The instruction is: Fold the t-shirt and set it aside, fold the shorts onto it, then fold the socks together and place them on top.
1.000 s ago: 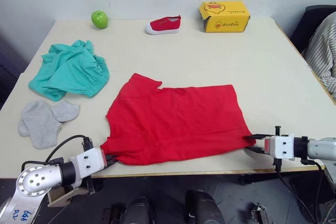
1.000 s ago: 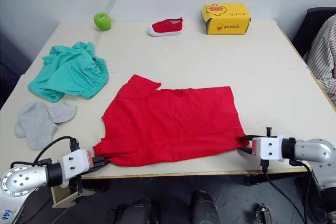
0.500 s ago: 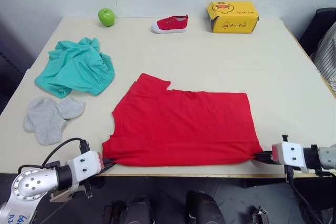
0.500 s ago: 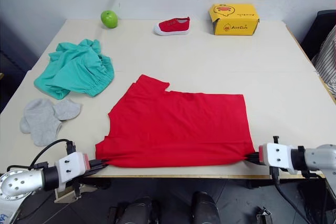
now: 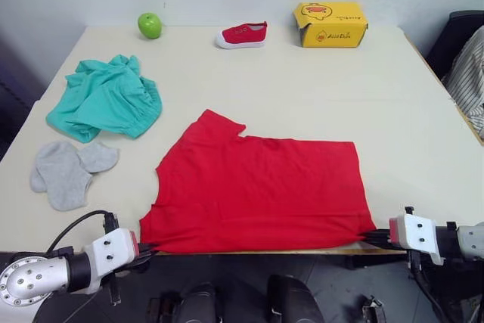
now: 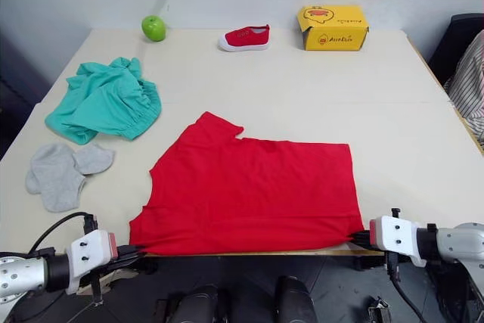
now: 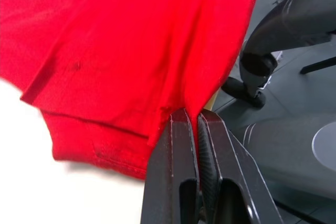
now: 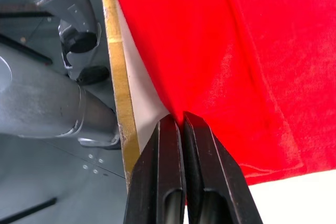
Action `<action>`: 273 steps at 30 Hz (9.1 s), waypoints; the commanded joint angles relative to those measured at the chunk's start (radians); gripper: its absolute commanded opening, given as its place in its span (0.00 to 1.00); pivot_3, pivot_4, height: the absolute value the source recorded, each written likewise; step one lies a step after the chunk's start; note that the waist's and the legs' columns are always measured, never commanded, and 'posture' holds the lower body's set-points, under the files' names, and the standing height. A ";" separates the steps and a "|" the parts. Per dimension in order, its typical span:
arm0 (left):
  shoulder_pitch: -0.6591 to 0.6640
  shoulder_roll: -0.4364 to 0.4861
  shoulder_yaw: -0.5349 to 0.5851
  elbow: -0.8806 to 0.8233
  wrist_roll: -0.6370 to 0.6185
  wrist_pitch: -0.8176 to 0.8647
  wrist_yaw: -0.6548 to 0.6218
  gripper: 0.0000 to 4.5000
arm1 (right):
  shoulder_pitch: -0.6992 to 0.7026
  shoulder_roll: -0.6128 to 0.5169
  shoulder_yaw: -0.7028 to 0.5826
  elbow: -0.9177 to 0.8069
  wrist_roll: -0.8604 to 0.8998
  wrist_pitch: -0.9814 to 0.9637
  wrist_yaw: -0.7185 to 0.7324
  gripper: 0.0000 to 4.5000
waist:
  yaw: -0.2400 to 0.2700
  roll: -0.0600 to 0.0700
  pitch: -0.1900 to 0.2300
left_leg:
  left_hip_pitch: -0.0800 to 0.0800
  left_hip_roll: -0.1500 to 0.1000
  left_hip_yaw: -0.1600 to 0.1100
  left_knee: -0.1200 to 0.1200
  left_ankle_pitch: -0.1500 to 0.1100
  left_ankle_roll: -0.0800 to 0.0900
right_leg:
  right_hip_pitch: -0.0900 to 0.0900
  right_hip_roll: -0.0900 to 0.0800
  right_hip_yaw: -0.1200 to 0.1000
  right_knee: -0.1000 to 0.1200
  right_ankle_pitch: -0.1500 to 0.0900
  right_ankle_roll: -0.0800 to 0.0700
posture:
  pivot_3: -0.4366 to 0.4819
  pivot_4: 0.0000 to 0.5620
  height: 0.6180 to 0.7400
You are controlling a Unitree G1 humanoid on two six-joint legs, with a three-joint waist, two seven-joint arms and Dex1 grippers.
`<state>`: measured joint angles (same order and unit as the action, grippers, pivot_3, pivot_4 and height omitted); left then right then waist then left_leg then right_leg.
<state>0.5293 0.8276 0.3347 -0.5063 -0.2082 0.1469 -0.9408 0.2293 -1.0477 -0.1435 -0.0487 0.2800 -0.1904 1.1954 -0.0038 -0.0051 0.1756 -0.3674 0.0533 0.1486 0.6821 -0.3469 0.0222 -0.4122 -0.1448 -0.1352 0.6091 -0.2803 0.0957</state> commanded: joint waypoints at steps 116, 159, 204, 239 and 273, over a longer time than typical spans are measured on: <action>-1.418 -0.214 -0.222 1.242 0.044 0.182 0.008 0.01 | -1.321 0.393 0.021 1.289 -0.220 0.152 0.116 0.00 | -0.079 -0.002 0.005 | -0.004 -0.005 0.023 0.001 0.011 -0.005 | -0.016 0.012 0.017 0.020 0.002 0.002 | 0.48 0.27 1.00; -1.210 -0.013 -0.220 0.840 -0.159 0.715 0.048 0.91 | -0.944 0.266 0.041 0.863 -0.114 0.211 0.176 0.99 | -0.032 -0.002 0.005 | -0.003 -0.005 0.019 0.002 0.011 -0.005 | -0.016 0.012 0.019 0.020 0.003 0.002 | 0.48 0.27 1.00; -1.126 -0.139 -0.189 0.849 -0.072 -0.050 -0.083 0.00 | -0.834 0.276 -0.017 0.746 -0.042 -0.204 0.121 0.01 | -0.027 -0.002 0.005 | -0.003 -0.004 0.023 0.002 0.011 -0.005 | -0.016 0.012 0.018 0.019 0.003 0.002 | 0.48 0.27 1.00; -0.503 0.031 -0.112 0.619 0.183 -0.984 0.003 0.00 | -0.412 0.281 -0.005 0.671 -0.193 -0.868 -0.230 0.01 | -0.027 -0.002 0.005 | 0.000 -0.002 0.021 0.002 0.008 -0.001 | -0.016 0.007 0.019 0.016 0.003 0.002 | 0.48 0.27 1.00; -0.479 0.001 -0.028 0.143 -0.547 0.267 0.072 0.00 | -0.244 0.277 0.037 -0.166 0.350 0.246 -0.307 0.34 | -0.017 -0.004 0.001 | -0.001 -0.001 0.016 0.001 0.006 -0.006 | -0.014 0.012 0.017 0.018 0.002 -0.003 | 0.48 0.27 1.00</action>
<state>0.0687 0.8367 0.3531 -0.3211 -0.8109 0.4420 -0.8751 0.0001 -0.8012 -0.1453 -0.1592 0.6453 0.0309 0.9231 -0.0210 -0.0095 0.1771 -0.3695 0.0502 0.1651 0.6829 -0.3414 0.0161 -0.4274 -0.1327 -0.1197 0.6271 -0.2787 0.0928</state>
